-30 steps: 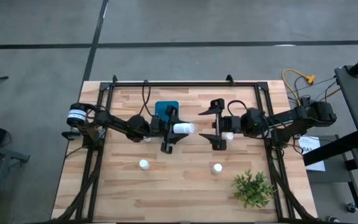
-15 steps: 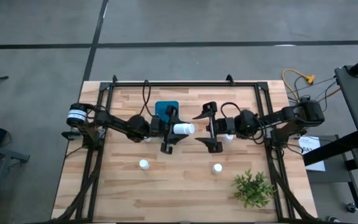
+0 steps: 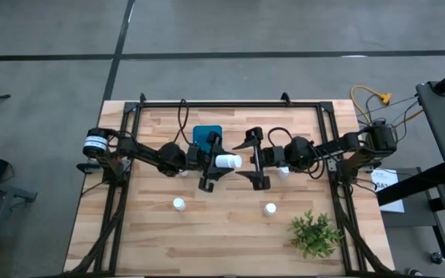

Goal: Pick and place pill bottles into a basket
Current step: Put the white medicine bottle into the blue bin

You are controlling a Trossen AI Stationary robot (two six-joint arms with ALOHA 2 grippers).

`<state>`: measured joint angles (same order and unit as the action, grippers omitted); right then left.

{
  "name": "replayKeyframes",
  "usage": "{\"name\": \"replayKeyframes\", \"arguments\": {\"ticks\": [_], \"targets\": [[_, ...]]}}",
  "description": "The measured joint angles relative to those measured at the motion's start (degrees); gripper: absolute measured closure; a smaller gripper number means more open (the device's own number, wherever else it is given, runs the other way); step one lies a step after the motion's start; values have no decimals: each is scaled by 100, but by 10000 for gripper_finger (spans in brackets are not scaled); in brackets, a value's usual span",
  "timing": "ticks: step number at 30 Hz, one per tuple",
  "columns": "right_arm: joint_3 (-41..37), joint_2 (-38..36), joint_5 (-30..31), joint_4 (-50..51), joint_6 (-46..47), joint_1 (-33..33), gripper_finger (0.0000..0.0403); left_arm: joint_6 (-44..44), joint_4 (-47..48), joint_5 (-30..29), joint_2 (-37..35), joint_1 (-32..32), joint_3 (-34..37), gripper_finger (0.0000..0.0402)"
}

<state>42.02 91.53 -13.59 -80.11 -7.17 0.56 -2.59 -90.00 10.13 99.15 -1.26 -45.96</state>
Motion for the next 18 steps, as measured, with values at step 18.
{"name": "replayKeyframes", "arguments": {"ticks": [18], "targets": [[-2, 24, -58, 43, -73, 1, 254, -12, -14, -17, 2, 0, -10, 245]]}}
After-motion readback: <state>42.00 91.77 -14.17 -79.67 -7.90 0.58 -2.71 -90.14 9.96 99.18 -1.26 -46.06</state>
